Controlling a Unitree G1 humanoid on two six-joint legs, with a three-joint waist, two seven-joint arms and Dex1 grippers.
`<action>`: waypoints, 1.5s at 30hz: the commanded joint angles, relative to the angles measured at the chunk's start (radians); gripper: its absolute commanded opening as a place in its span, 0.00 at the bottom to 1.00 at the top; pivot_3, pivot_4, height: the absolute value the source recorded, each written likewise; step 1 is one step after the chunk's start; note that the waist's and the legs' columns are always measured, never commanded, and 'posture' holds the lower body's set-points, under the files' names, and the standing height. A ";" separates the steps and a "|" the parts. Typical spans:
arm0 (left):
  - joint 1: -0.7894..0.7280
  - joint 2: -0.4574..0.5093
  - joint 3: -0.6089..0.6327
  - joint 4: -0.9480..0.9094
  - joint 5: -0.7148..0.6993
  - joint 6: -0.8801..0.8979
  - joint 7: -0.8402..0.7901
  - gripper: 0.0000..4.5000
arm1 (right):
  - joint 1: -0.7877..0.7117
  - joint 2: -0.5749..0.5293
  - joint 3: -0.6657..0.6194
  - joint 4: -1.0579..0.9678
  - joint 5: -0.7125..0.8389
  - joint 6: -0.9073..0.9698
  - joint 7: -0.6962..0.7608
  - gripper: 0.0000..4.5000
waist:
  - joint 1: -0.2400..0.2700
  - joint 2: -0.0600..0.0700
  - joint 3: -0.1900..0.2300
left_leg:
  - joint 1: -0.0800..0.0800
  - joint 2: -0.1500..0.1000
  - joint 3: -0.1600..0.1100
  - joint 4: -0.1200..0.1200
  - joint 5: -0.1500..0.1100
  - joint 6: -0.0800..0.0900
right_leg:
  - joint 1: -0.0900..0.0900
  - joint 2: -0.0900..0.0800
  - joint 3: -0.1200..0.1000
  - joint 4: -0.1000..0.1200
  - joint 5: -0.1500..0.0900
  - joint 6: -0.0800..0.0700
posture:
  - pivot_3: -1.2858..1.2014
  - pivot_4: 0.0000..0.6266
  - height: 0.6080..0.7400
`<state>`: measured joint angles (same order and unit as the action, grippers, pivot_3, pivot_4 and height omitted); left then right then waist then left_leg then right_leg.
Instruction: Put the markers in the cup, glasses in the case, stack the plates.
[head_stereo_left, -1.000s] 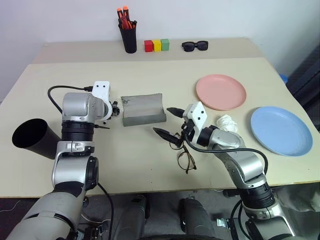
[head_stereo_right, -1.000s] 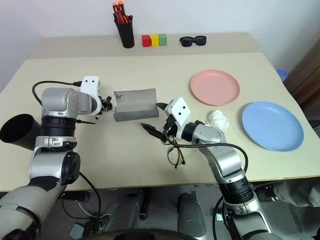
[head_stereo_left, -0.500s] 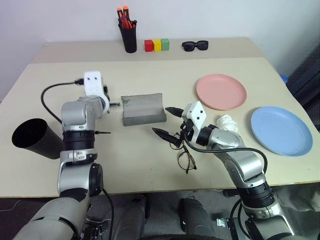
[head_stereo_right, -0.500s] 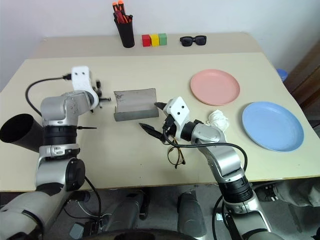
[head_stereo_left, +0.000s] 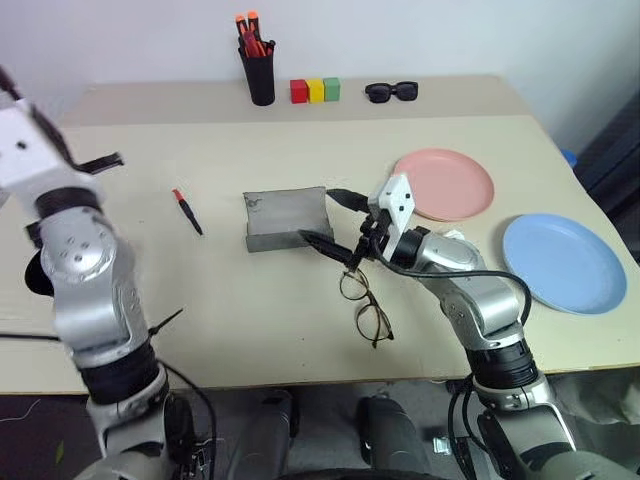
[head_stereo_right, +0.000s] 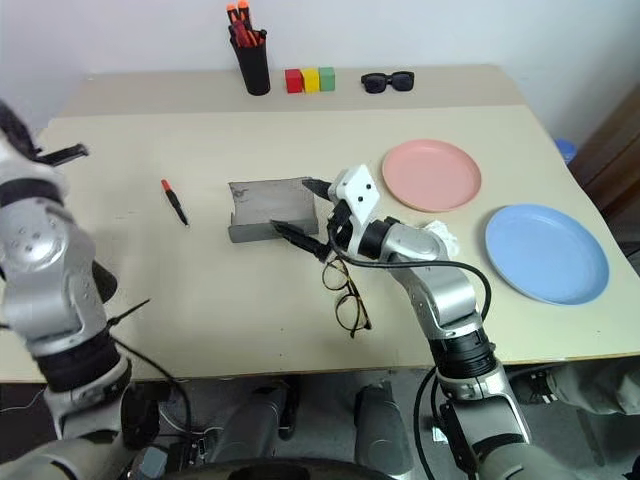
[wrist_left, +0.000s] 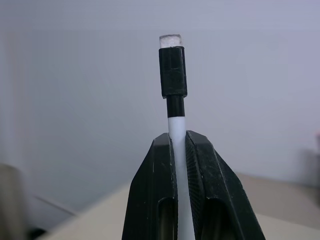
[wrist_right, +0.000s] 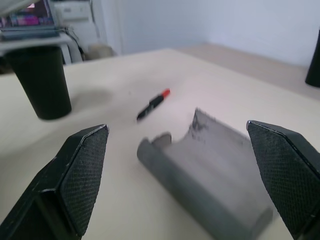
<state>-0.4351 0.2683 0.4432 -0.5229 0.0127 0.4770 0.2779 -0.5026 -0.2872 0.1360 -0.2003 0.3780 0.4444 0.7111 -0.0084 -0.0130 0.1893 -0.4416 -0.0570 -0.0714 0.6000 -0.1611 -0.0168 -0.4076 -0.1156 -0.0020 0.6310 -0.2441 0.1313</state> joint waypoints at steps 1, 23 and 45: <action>0.079 -0.053 0.031 -0.146 0.047 0.023 0.055 0.02 | -0.045 0.025 -0.024 -0.004 0.065 -0.006 0.036 1.00 | 0.000 0.000 0.000 | 0.000 0.000 0.000 0.000 0.000 0.000 | 0.000 0.000 0.000 0.000 0.000 0.000 | 0.52 0.24 1.00; 0.306 -0.245 0.040 -0.205 0.081 -0.039 0.117 0.02 | -0.059 -0.028 0.123 -0.020 0.067 -0.059 0.282 1.00 | -0.002 -0.002 -0.001 | 0.000 0.001 -0.001 0.000 0.000 0.000 | 0.001 0.001 -0.001 -0.001 0.000 0.000 | 0.52 0.24 1.00; 0.084 -0.186 -0.110 -0.113 0.040 0.118 -0.001 0.80 | -0.060 -0.024 0.098 -0.012 0.056 -0.066 0.235 1.00 | 0.012 -0.003 -0.001 | 0.000 0.000 -0.003 0.001 0.000 0.000 | 0.001 0.001 -0.002 -0.001 0.000 -0.001 | 0.52 0.24 1.00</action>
<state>-0.3317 0.0720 0.3675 -0.6319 0.0654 0.5378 0.3014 -0.5510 -0.3183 0.2588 -0.1965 0.4309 0.3997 0.9523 0.0031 -0.0156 0.1878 -0.4420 -0.0568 -0.0736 0.6013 -0.1613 -0.0171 -0.4063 -0.1139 -0.0036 0.6299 -0.2445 0.1307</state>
